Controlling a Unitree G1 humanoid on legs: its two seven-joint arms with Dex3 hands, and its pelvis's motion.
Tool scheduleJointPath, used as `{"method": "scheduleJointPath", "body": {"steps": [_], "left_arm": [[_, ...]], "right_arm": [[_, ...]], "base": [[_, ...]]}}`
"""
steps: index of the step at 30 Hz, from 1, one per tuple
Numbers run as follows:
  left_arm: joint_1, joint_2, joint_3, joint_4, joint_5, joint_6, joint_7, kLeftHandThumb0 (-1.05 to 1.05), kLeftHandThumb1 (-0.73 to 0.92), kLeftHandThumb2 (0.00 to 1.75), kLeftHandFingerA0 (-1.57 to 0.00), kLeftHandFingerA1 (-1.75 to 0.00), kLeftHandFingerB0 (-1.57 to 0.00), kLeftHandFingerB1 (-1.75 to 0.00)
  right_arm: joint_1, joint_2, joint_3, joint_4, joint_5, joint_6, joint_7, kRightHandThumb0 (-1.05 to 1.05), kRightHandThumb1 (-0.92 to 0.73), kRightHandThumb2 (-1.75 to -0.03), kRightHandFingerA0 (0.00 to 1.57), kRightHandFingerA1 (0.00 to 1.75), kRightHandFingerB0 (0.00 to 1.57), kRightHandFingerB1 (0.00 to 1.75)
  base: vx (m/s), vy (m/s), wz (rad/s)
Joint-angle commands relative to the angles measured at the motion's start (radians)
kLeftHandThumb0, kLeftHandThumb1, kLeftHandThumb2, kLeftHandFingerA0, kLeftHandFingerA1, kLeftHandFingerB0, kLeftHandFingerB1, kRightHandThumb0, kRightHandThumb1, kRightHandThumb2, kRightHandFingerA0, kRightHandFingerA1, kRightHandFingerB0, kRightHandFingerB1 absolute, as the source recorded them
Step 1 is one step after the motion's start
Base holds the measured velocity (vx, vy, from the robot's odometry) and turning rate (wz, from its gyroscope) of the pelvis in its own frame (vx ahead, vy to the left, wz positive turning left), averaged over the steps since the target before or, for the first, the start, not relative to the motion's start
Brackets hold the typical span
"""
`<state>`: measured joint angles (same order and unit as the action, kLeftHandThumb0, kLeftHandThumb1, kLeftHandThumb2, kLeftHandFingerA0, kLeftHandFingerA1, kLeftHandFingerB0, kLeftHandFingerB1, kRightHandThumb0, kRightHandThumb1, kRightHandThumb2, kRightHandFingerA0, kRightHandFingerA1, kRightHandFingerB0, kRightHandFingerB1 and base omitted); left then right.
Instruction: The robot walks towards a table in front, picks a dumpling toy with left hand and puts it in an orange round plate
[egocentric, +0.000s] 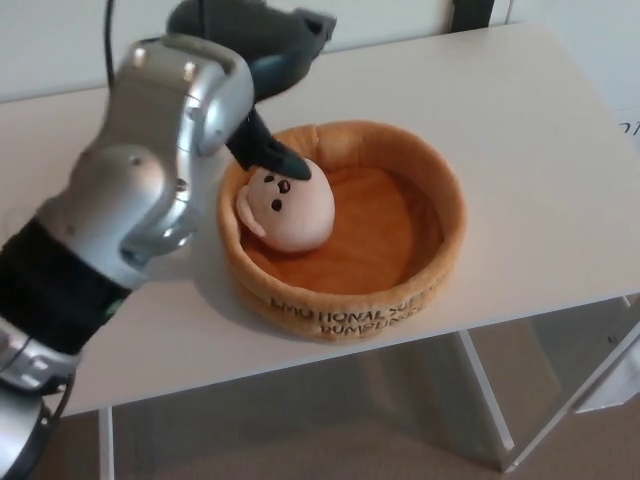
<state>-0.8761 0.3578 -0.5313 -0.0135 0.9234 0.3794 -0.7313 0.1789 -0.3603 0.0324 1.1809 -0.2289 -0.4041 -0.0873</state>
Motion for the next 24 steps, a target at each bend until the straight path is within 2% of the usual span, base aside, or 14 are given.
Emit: {"method": "scheduleJointPath", "body": {"steps": [1, 2, 3, 8, 10, 11, 12, 13, 16, 18, 19, 20, 23, 24], "left_arm": [[0.098, 0.035, 0.379, -0.492, -0.340, 0.084, -0.165, -0.75, 0.44, 0.86, 0.00, 0.00, 0.00, 0.00], [0.108, 0.034, 0.421, -0.541, -0.376, 0.096, -0.182, -0.75, 0.44, 0.86, 0.00, 0.00, 0.00, 0.00], [0.127, 0.000, 0.584, -0.676, -0.525, 0.203, -0.262, -0.58, 0.36, 0.52, 0.00, 0.00, 0.00, 0.00], [0.130, 0.007, 1.027, -0.975, -0.788, 0.547, -0.549, -0.40, 0.32, 0.63, -0.09, 0.00, 0.00, -0.15], [0.043, 0.136, 1.205, -1.021, -0.788, 0.823, -0.787, -0.35, 0.28, 0.55, -0.17, 0.00, 0.00, -0.06], [0.035, 0.221, 1.305, -1.029, -0.836, 0.942, -0.850, -0.35, 0.31, 0.55, -0.08, -0.25, 0.00, 0.00], [0.036, 0.278, 1.371, -1.033, -0.875, 1.014, -0.882, -0.35, 0.31, 0.55, -0.08, -0.25, 0.00, 0.00], [0.156, 0.418, 1.618, -0.998, -1.124, 1.164, -0.883, -0.37, 0.31, 0.55, -0.08, -0.29, 0.00, 0.00], [0.401, 0.469, 1.942, -0.940, -1.406, 1.229, -0.883, -0.59, 0.32, 0.61, -0.09, -0.40, 0.00, -0.03], [1.201, 0.144, 1.995, -0.867, -1.986, 0.640, -0.721, -0.65, 0.39, 0.78, -0.09, -0.40, 0.00, -0.18], [1.379, 0.051, 2.015, -0.837, -2.048, 0.575, -0.767, -0.42, 0.28, 0.60, -0.09, -0.35, 0.00, -0.16], [1.465, 0.005, 2.033, -0.818, -2.063, 0.567, -0.814, -0.42, 0.28, 0.60, -0.09, -0.35, 0.00, -0.16], [1.770, -0.170, 1.659, -0.720, -1.805, 0.175, -0.883, -0.21, 0.37, 0.62, -0.08, -0.25, 0.00, -0.02], [1.836, -0.165, 1.561, -0.640, -1.682, 0.033, -0.883, -0.17, 0.40, 0.88, 0.00, -0.49, 0.00, -0.50]], "right_arm": [[-0.010, -0.030, 0.002, -0.030, 0.002, 0.003, 0.017, -0.44, -0.61, -0.58, 0.68, 0.43, 0.30, 0.30], [-0.010, -0.032, 0.003, -0.032, 0.000, 0.004, 0.017, -0.44, -0.61, -0.58, 0.68, 0.43, 0.30, 0.30], [-0.008, -0.035, 0.004, -0.023, 0.000, -0.006, 0.021, -0.43, -0.63, -0.59, 0.66, 0.43, 0.30, 0.30], [0.013, -0.050, 0.012, -0.017, -0.014, 0.000, 0.015, -0.42, -0.62, -0.59, 0.68, 0.43, 0.30, 0.30], [0.015, -0.046, 0.011, 0.000, -0.012, -0.002, 0.014, -0.41, -0.62, -0.59, 0.71, 0.45, 0.31, 0.31], [0.017, -0.041, 0.013, 0.009, -0.014, 0.003, 0.012, -0.40, -0.62, -0.59, 0.69, 0.44, 0.31, 0.31], [0.018, -0.039, 0.015, 0.015, -0.016, 0.006, 0.010, -0.40, -0.62, -0.59, 0.69, 0.44, 0.31, 0.31], [0.023, -0.038, 0.028, 0.023, -0.031, 0.008, 0.001, -0.40, -0.63, -0.59, 0.67, 0.44, 0.31, 0.31], [0.029, -0.032, 0.030, 0.029, -0.033, 0.006, -0.002, -0.41, -0.63, -0.59, 0.69, 0.45, 0.29, 0.30], [0.032, -0.033, 0.033, 0.035, -0.036, -0.002, -0.005, -0.41, -0.63, -0.59, 0.65, 0.44, 0.30, 0.30], [0.033, -0.033, 0.033, 0.037, -0.037, 0.000, -0.005, -0.41, -0.63, -0.59, 0.64, 0.44, 0.30, 0.30], [0.034, -0.034, 0.033, 0.038, -0.036, 0.002, -0.004, -0.41, -0.63, -0.59, 0.64, 0.44, 0.30, 0.30], [0.034, -0.031, 0.034, 0.058, -0.037, 0.020, -0.002, -0.41, -0.61, -0.58, 0.65, 0.43, 0.30, 0.30], [0.040, -0.028, 0.032, 0.064, -0.036, 0.017, -0.003, -0.41, -0.60, -0.58, 0.65, 0.44, 0.31, 0.31]], "base": [[0.00, 0.000, 0.00], [0.00, 0.000, 0.00], [0.00, 0.000, 0.00], [0.00, 0.000, 0.00], [0.00, 0.000, 0.00], [0.00, 0.000, 0.00], [0.00, 0.000, 0.00], [0.00, 0.000, 0.00], [0.00, 0.000, 0.00], [0.00, 0.000, 0.00], [0.00, 0.000, 0.00], [0.00, 0.000, 0.00], [0.00, 0.000, 0.00], [0.00, 0.000, 0.00]]}}
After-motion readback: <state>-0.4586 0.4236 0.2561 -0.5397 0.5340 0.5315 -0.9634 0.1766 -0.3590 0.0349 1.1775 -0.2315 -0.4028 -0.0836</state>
